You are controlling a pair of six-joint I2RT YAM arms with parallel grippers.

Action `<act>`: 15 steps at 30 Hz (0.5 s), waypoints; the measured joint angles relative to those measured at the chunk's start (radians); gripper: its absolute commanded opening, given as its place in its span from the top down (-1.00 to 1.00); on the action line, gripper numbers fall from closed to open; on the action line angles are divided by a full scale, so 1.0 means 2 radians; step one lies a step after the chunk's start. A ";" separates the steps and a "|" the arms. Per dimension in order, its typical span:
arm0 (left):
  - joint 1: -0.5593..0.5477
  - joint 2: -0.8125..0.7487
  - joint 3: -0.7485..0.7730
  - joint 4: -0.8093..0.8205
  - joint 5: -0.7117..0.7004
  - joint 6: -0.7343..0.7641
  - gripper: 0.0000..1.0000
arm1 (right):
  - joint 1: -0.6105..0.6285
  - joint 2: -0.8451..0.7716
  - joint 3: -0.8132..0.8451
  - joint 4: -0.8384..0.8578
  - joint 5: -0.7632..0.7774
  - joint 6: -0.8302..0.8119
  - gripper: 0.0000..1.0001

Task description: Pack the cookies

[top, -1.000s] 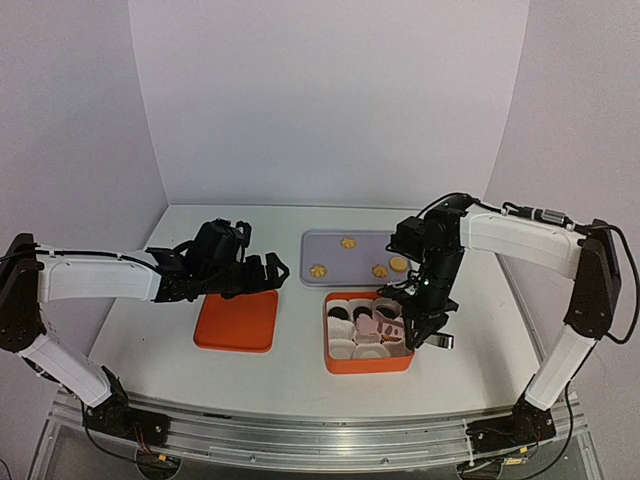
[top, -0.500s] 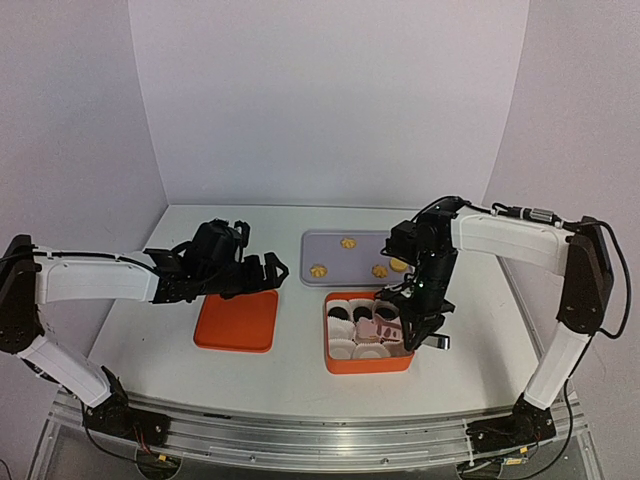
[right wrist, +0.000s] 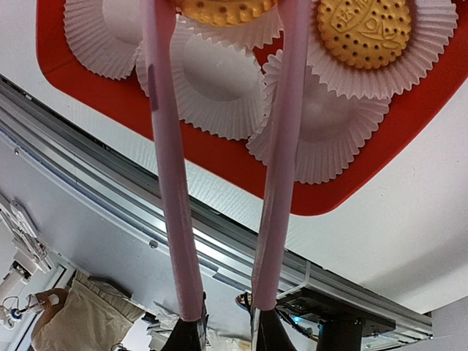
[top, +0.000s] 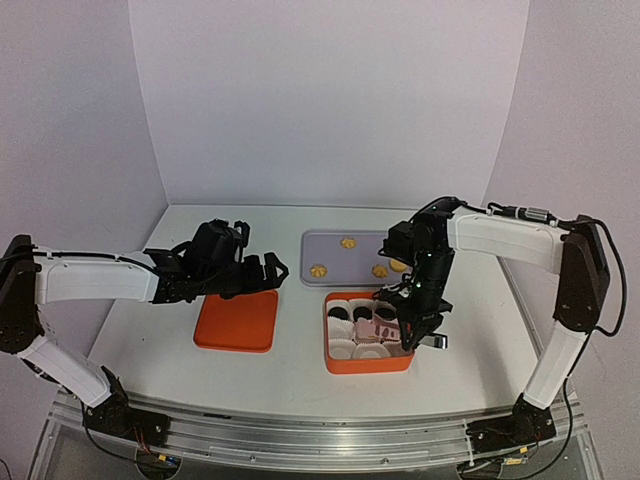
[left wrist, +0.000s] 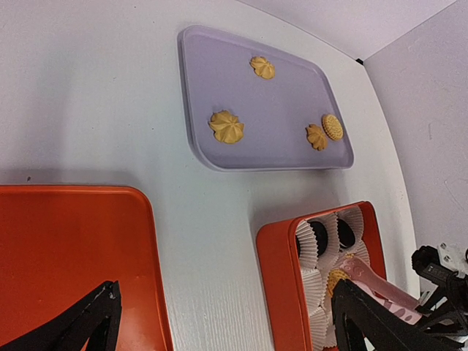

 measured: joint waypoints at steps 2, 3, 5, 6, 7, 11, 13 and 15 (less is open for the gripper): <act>0.000 0.000 0.000 0.000 0.000 0.000 -0.99 | 0.000 0.000 0.000 0.000 0.002 0.000 0.64; 0.000 0.000 0.000 0.000 0.000 0.000 -0.99 | 0.000 0.001 0.000 0.000 0.003 0.001 0.64; 0.000 0.000 0.000 0.000 0.000 0.000 -0.99 | 0.000 0.003 0.000 0.000 0.005 0.001 0.63; 0.000 0.000 0.000 0.000 0.000 0.000 -0.99 | 0.000 0.004 0.000 0.000 0.006 0.002 0.63; 0.000 0.000 0.000 0.000 0.000 0.000 -0.99 | 0.000 0.004 0.001 0.000 0.008 0.002 0.62; 0.000 0.000 0.000 0.000 0.000 -0.001 -1.00 | 0.000 0.005 0.009 0.000 0.012 0.004 0.57; 0.000 -0.002 -0.001 0.000 0.000 -0.001 -0.99 | 0.000 0.006 0.013 0.001 0.013 0.005 0.56; 0.000 -0.006 -0.003 0.000 0.000 -0.001 -0.99 | 0.000 0.006 0.014 0.001 0.014 0.006 0.53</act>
